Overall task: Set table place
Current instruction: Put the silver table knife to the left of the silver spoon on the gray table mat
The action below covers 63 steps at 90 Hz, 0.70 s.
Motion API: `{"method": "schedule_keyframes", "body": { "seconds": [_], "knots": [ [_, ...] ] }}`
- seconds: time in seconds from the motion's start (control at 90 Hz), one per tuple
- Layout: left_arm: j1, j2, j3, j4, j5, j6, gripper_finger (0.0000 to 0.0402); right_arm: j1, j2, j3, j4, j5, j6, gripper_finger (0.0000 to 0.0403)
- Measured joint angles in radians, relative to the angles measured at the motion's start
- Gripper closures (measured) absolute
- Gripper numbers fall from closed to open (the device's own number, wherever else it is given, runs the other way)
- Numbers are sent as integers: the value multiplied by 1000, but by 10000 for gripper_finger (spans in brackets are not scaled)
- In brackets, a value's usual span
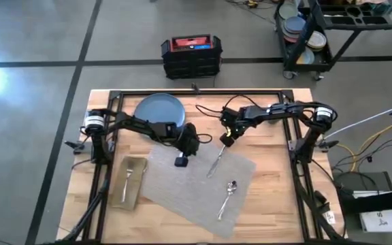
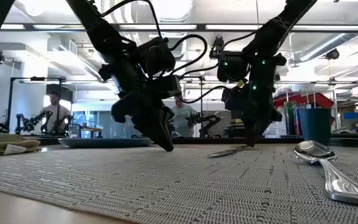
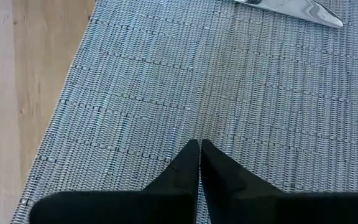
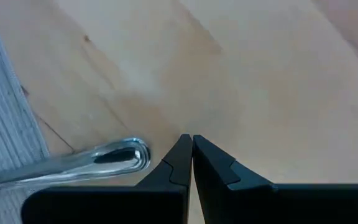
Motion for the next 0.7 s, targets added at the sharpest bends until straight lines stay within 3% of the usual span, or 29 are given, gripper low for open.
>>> {"method": "schedule_keyframes", "body": {
  "seconds": [0.511,0.644,0.7],
  "knots": [
    [0,0,-1,5,0,0,401,14,-1,-10,29,-25,9,403],
    [0,0,-1,5,0,0,401,48,1,-15,115,-219,-20,403],
    [0,0,-1,5,0,0,401,72,0,-4,123,-222,-13,403]
  ]
}}
